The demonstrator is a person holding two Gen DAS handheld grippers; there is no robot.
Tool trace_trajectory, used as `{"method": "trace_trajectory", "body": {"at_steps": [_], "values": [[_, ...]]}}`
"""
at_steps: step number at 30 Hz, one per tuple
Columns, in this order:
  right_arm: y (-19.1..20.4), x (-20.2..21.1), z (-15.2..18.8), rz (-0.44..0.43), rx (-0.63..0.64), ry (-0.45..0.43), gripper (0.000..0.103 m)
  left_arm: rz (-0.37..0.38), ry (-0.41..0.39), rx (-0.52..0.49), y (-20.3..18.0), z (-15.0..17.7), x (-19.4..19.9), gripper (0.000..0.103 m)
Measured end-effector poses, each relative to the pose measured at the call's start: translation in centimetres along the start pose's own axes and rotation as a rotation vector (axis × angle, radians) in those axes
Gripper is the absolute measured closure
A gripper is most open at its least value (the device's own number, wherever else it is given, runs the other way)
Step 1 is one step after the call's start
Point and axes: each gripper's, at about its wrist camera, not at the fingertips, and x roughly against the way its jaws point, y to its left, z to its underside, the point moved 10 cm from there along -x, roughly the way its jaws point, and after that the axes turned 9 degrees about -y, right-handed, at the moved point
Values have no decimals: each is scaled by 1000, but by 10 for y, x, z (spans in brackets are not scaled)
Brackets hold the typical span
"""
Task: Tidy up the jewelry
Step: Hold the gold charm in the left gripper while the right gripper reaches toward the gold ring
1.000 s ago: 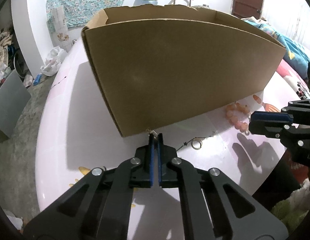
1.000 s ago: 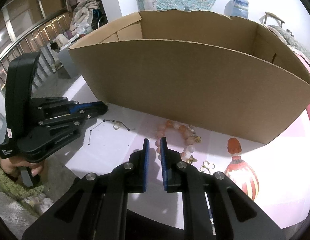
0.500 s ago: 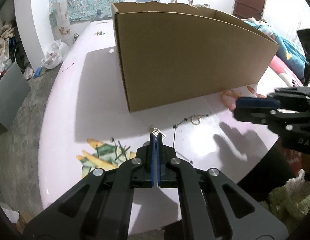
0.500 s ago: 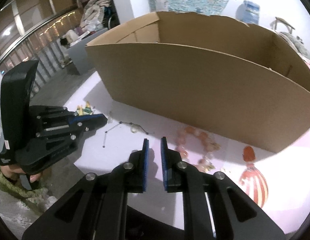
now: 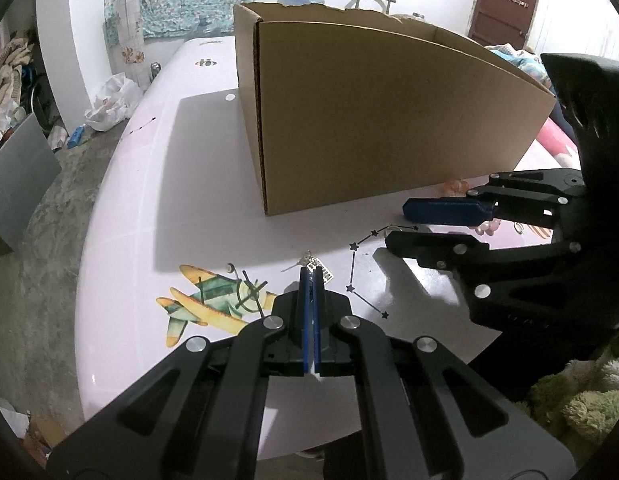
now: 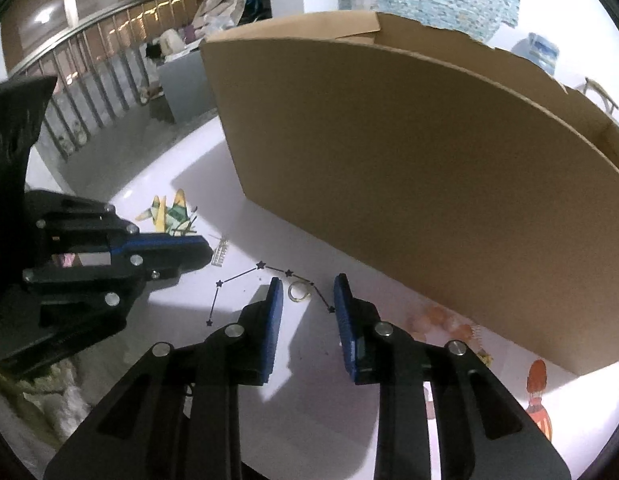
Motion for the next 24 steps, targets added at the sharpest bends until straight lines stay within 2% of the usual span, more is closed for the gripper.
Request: {"method": "trace_trajectory", "body": {"at_steps": [4,11,14,24], "values": [[5,0,1,-14,6,0,91,1,-1,3,0,0,0,103],[3,1,0,-32,-39,-8,93,1,-3,2,1,0,0,103],[5,1,-2,-41,-50,-14,98,0,-4,2,1,0,-1,103],[10,8,-2,-36,-52,-28,98,-1,-5,0,2,0,-1,103]]}}
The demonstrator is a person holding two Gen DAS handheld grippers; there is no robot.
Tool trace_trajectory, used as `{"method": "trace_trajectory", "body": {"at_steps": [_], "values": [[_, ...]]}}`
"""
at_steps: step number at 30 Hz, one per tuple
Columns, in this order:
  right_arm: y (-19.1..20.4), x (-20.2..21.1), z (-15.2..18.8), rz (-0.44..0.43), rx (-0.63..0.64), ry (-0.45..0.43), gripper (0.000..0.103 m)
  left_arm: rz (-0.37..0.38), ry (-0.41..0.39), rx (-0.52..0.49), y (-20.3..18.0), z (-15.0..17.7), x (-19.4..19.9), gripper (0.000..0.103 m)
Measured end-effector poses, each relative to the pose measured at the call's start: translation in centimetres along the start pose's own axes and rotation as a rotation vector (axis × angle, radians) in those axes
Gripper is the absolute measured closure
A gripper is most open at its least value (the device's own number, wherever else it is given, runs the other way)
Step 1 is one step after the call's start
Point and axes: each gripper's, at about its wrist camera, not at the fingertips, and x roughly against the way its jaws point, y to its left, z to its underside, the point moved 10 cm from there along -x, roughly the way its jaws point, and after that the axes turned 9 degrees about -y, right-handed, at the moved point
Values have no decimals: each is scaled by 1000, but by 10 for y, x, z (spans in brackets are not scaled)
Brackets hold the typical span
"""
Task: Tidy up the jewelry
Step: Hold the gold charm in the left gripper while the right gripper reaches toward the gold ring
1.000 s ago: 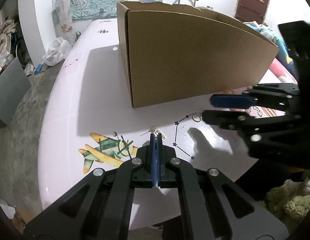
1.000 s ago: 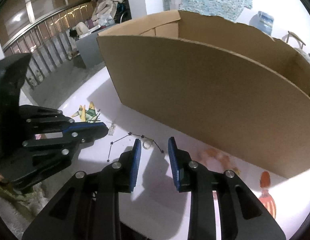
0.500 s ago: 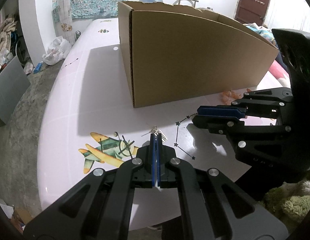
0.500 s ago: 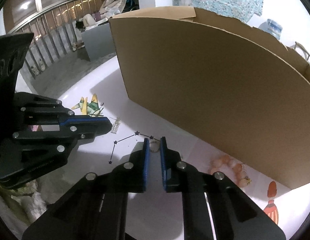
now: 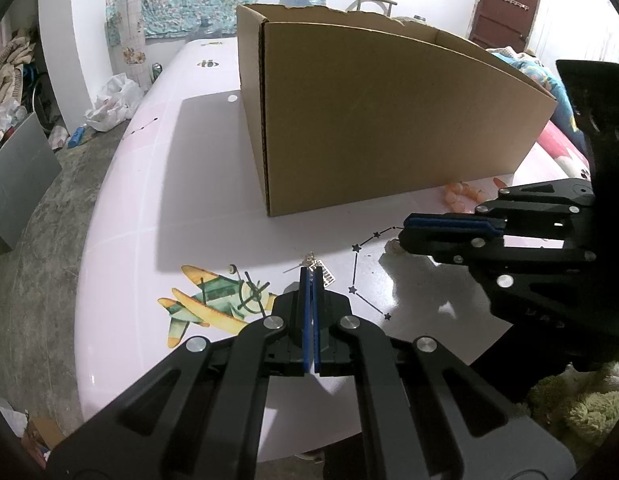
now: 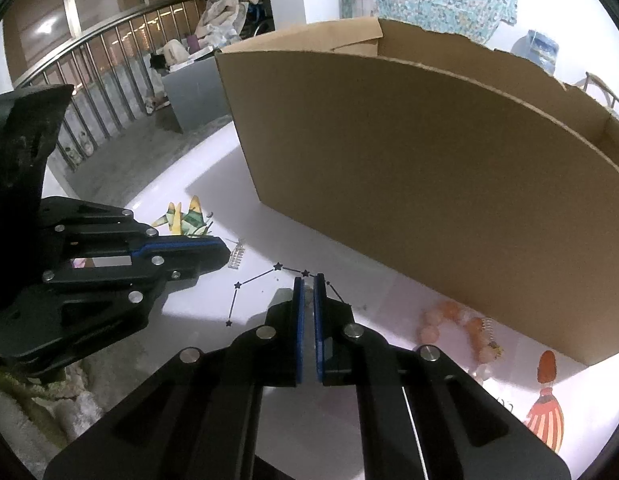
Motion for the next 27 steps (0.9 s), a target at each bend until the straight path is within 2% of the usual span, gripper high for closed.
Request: {"method": "trace_trajectory", "body": {"at_steps": [8,12,14,16,17,24,26,27], "values": [[-3,18,1,5,-15,-29,98,-3,-5,0,2,-1,1,103],[-4,14,5,-16,-39,-6,98,-3,-3,-1,2,-1,1,103],[-3,9,1,-25,-34,8,96,-4,-2,2,2,-1,1,103],[0,5,1,-19,-12,15,80,-2,-3,3,1,-1,2,103],[2,3,1,-21,2,14,78,-2,-2,2,1,-1,2,103],[4,-9,2,-58,83,39,78,-3,0,-3,1,0,2,103],[4,-9,3,-54,106,47,80,-3,0,0,2,0,2,103],[6,-9,4,-58,119,53,84,-3,0,1,2,0,2,103]]}}
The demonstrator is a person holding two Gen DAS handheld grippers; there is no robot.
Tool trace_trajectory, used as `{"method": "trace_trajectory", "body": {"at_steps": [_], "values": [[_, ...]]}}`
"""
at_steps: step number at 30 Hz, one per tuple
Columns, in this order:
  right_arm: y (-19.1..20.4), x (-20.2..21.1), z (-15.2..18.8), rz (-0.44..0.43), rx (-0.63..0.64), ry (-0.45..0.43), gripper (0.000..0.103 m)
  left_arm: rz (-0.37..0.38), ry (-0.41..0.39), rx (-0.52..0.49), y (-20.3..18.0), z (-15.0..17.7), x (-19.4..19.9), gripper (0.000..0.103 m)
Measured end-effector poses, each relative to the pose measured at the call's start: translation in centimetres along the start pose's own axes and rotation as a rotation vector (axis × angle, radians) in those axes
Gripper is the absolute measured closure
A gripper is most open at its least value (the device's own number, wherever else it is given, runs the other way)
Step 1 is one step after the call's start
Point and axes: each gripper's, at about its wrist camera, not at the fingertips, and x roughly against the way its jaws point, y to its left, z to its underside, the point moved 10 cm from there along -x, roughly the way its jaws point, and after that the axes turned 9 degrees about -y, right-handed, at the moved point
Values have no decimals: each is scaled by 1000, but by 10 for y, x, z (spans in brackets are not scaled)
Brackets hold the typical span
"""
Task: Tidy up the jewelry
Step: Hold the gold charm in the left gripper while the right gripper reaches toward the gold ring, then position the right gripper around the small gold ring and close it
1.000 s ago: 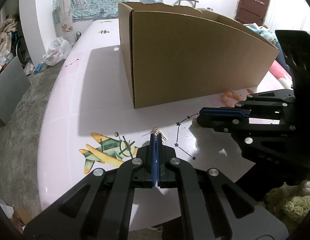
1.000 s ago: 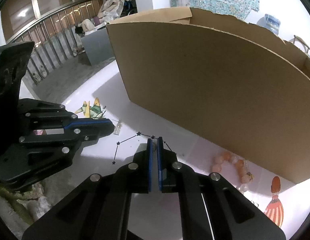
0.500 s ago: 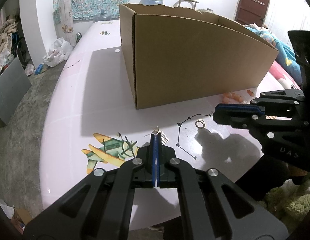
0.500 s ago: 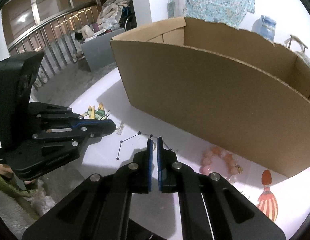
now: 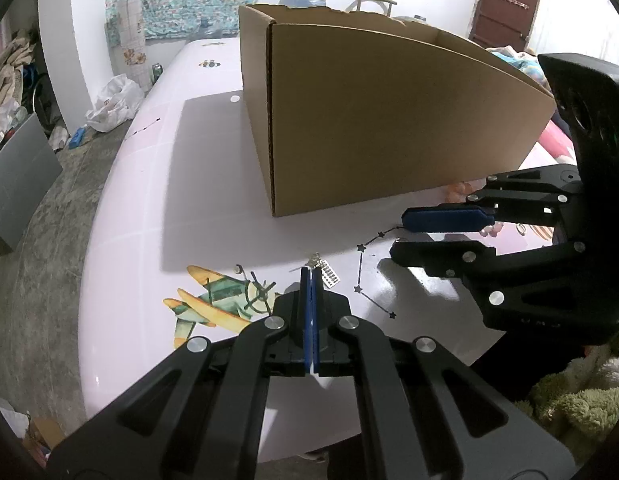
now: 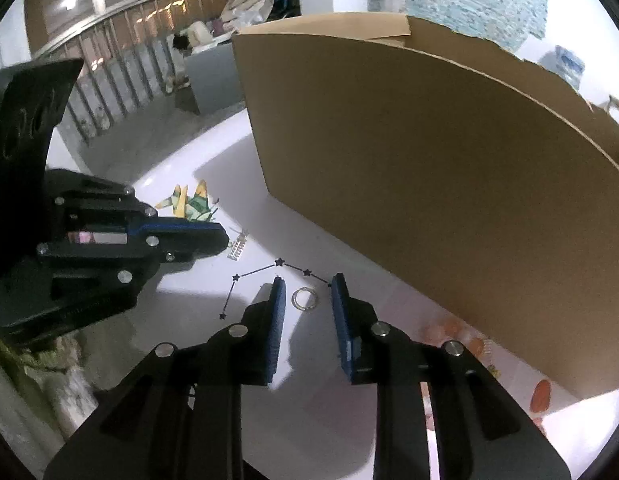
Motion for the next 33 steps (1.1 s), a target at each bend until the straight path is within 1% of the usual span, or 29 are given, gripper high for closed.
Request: {"method": "trace_trajectory", "body": {"at_steps": [1,2,5,15,20,21,27,33], "values": [[1,1,1,-8,1,4,90,0,0,2,0,0,0,103],[3,2,1,-13,-2,8,91,0,0,4,1,0,0,103],[4,2,1,0,10,14,92,0,-1,5,1,-1,-1,103],[2,7,2,6,-40,-1,92,-1,-7,7,2,-2,-2,103],[-2,13,-4,14,-52,-21,92,5,-17,5,2,-4,1,103],[-4,16,-4,15,-55,-24,101,6,-20,3,1,-5,3,103],[-7,29,-4,32,-75,-50,101,17,-40,-5,-2,-11,11,103],[-10,37,-1,39,-92,-70,101,10,-44,-12,-6,-11,16,103]]}}
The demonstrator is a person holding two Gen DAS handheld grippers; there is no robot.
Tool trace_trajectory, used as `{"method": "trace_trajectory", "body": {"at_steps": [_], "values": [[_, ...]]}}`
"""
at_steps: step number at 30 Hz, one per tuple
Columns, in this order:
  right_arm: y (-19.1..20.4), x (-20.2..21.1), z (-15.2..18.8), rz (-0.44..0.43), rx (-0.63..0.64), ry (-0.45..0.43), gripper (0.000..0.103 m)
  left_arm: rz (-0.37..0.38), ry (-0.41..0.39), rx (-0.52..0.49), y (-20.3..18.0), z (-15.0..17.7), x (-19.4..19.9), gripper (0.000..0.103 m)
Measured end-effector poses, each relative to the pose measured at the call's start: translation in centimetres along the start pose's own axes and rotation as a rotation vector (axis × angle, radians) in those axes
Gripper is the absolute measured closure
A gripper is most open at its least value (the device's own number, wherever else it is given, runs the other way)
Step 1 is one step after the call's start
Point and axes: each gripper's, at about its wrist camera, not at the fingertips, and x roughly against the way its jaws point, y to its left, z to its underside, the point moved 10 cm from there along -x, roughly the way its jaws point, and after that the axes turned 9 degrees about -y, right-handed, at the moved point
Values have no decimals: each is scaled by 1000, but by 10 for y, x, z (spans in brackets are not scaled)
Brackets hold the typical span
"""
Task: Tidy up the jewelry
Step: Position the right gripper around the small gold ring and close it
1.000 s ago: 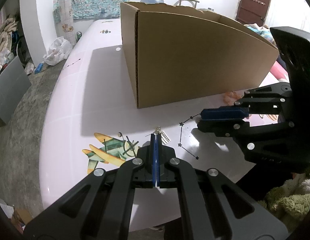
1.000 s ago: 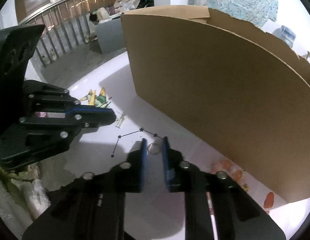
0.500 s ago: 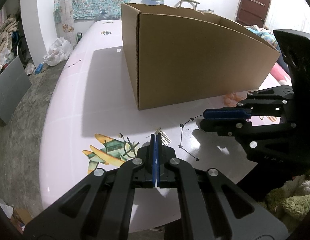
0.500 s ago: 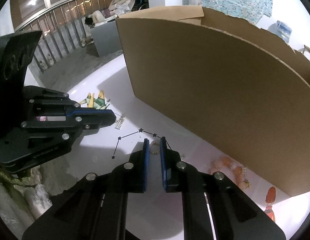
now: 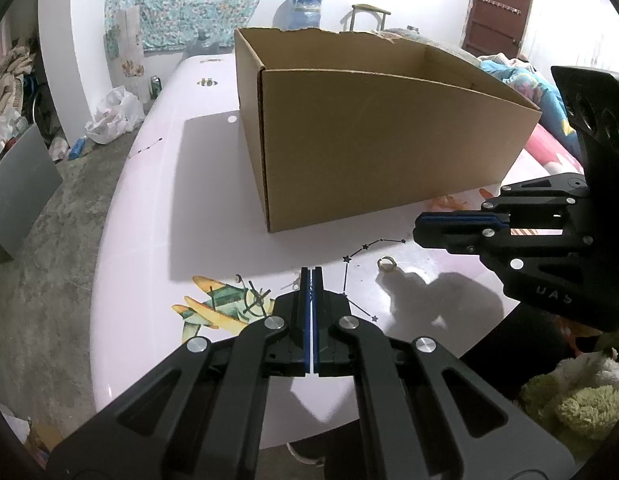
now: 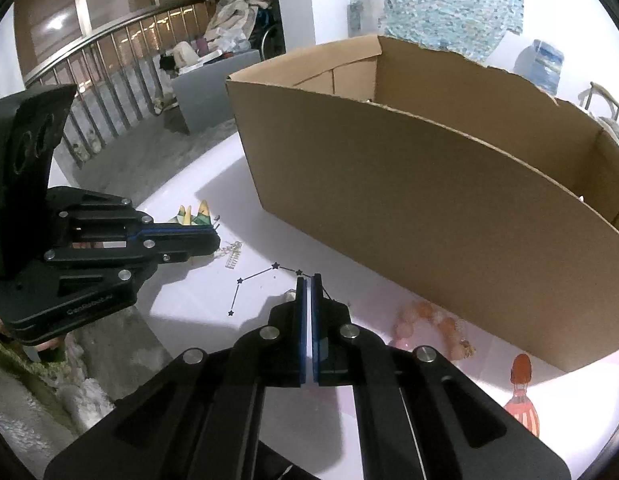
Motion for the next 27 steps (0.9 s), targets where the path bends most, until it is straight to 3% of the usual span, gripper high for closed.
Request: {"method": "trace_trajectory", "body": {"at_steps": [6,8,10,11,21,27], "values": [[-1,-2,-3,-13,-42,0,101,18,28,76,6,3,-4,102],[-1,-2,-3,-15,-49,-1,101,35,40,101,7,4,-4,94],[1,-1,-3,-20,-56,-3,101,37,44,112,8,4,-5,76],[1,-2,-3,-22,-59,-4,101,37,43,109,8,4,-6,75],[1,-5,1,-25,-76,4,101,3,93,5,2,10,-21,76],[0,-8,1,-19,-85,8,101,-37,98,-82,-2,9,-23,92]]}}
